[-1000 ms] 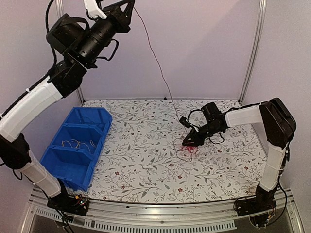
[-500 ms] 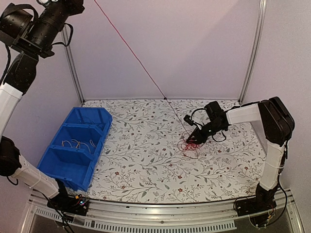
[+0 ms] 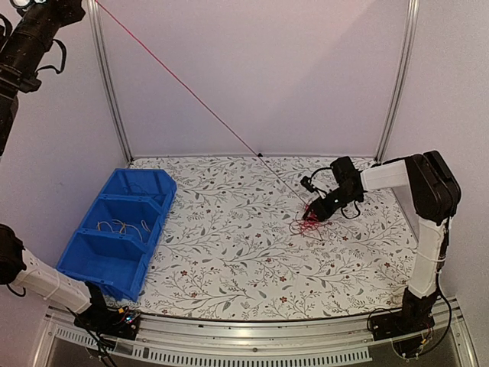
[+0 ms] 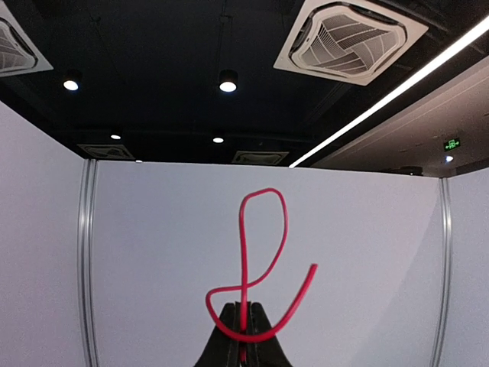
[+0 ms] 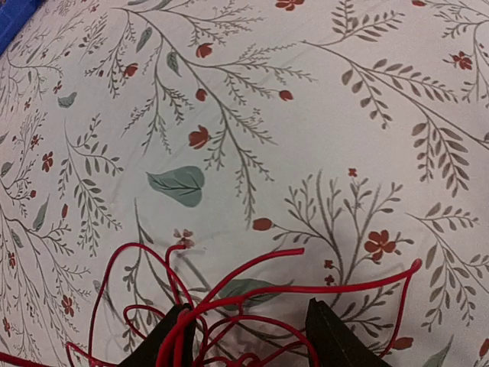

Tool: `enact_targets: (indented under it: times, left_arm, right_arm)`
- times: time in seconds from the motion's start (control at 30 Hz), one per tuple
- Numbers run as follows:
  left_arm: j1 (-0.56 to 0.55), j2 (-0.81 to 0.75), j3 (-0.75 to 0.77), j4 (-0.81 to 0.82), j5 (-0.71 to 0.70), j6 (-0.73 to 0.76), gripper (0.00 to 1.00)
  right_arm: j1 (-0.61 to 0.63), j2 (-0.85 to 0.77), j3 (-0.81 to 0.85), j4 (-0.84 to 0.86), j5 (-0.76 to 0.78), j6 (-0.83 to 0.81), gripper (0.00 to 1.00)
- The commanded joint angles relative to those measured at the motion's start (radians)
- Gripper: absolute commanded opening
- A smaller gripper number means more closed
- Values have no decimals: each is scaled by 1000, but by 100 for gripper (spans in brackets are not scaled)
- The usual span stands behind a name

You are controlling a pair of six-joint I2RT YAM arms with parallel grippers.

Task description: Untangle the cables

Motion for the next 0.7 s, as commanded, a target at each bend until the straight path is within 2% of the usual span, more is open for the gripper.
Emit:
enact_targets:
  times: [0.0, 0.3, 0.5, 0.6, 0.67]
  left_arm:
    - [12, -25, 23, 13, -44, 55, 0]
    - [10, -16, 41, 22, -37, 74, 0]
    - [10, -45, 60, 54, -65, 122, 0]
    - [9, -51, 29, -9, -69, 94, 0]
    - [10, -57, 4, -70, -58, 51, 0]
  right_arm:
    - [-108, -11, 18, -30, 101, 14, 54]
    - [-229, -13, 27, -42, 148, 14, 56]
    - [-286, 4, 38, -49, 174, -14, 62]
    - [-298, -3, 41, -53, 155, -12, 60]
    - [-300, -7, 43, -57, 142, -16, 52]
